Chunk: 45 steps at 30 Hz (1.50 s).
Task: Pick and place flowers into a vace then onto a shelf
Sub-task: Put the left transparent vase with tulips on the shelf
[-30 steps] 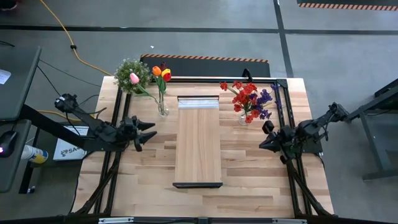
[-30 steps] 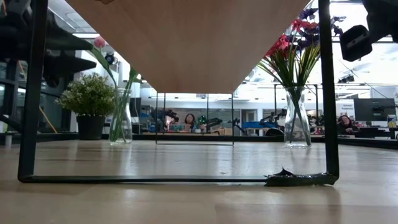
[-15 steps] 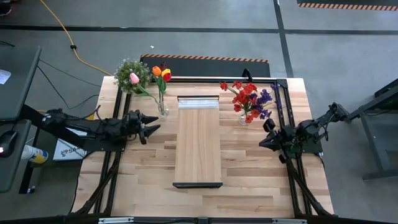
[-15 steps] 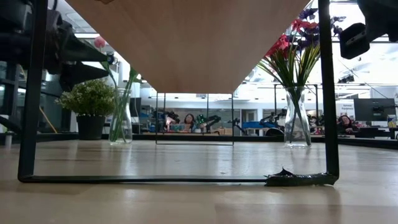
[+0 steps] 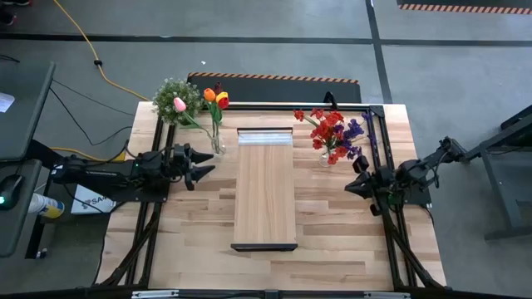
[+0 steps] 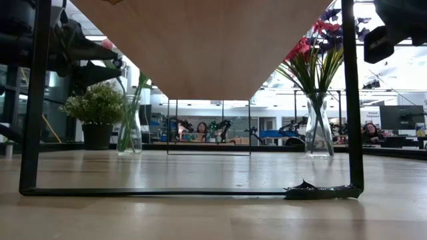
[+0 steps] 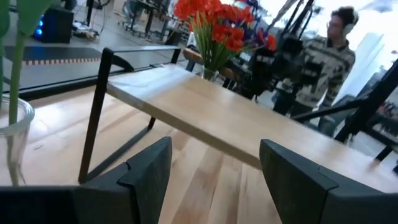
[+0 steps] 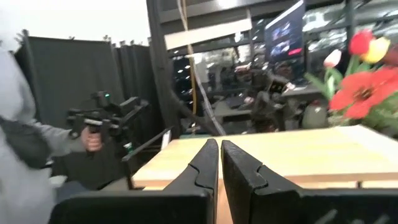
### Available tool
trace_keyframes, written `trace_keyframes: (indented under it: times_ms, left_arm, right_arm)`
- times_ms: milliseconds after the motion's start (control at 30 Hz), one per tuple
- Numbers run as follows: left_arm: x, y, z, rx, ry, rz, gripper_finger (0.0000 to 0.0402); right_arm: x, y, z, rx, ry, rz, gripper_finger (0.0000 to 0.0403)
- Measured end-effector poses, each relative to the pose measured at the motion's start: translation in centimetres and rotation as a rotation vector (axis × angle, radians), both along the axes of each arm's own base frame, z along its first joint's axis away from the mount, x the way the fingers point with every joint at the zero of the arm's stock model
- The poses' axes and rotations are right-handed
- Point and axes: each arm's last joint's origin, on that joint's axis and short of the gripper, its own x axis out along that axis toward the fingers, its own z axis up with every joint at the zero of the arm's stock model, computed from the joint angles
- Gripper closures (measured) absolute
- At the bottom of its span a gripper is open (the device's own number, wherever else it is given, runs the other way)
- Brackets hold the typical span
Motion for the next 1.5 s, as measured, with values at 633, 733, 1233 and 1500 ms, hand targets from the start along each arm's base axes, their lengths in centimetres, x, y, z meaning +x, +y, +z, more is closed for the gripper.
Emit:
trace_keyframes:
  times_ms: [633,733,1233,1500]
  left_arm:
    - [-2.0,0.1,7.9,0.097,0.078,0.037,0.0126]
    - [-2.5,0.2,9.2,0.114,0.068,0.069,0.0126]
    - [-4.6,0.6,13.8,0.223,-0.010,0.226,0.0126]
    - [-6.1,0.7,16.3,0.210,-0.073,0.280,0.0126]
  right_arm:
    - [-3.7,-2.1,8.6,-0.128,0.015,-0.080,0.0391]
    - [-4.6,-2.7,10.0,-0.166,-0.003,-0.102,0.0391]
    - [-7.9,-5.1,14.3,-0.193,-0.050,-0.368,0.0391]
    - [-9.9,-6.6,16.4,-0.125,-0.073,-0.531,0.0391]
